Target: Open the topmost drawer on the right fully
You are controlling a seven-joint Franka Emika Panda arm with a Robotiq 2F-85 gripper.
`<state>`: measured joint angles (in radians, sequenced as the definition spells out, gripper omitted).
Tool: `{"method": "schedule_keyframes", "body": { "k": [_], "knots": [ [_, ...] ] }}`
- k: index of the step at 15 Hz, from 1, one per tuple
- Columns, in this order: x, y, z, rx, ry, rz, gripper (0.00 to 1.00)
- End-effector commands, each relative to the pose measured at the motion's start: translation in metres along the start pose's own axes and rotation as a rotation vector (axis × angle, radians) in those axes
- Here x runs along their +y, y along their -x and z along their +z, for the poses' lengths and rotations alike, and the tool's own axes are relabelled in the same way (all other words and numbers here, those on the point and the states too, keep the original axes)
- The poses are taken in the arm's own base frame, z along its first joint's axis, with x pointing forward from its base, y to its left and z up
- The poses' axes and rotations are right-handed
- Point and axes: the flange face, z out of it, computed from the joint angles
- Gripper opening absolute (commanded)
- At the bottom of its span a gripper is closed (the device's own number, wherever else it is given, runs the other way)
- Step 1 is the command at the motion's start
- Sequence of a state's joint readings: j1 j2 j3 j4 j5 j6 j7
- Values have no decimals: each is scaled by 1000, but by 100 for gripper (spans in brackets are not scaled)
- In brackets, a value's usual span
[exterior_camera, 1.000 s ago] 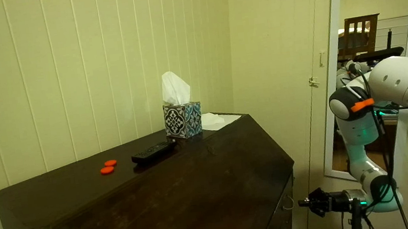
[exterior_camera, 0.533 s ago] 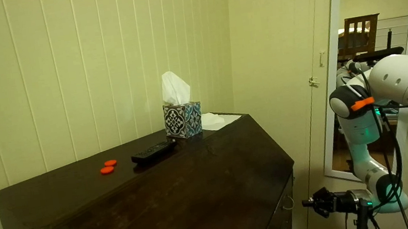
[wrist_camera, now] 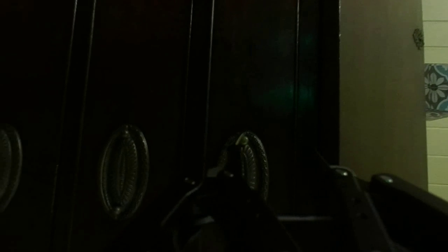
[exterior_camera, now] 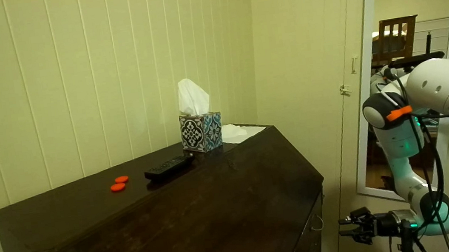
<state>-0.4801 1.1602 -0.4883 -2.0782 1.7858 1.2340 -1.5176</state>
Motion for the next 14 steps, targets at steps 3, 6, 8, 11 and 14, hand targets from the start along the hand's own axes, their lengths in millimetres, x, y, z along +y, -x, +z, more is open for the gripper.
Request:
{"method": "schedule_keyframes", "body": {
  "k": [3, 6, 8, 11, 14],
  "knots": [
    [-8, -12, -2, 51, 20, -2, 93],
    [-5, -27, 10, 80, 19, 4, 100],
    [-4, -37, 19, 98, 18, 0, 100],
    [1, -49, 31, 111, 25, 5, 93],
    [4, -53, 45, 92, 21, 9, 79]
  ]
}}
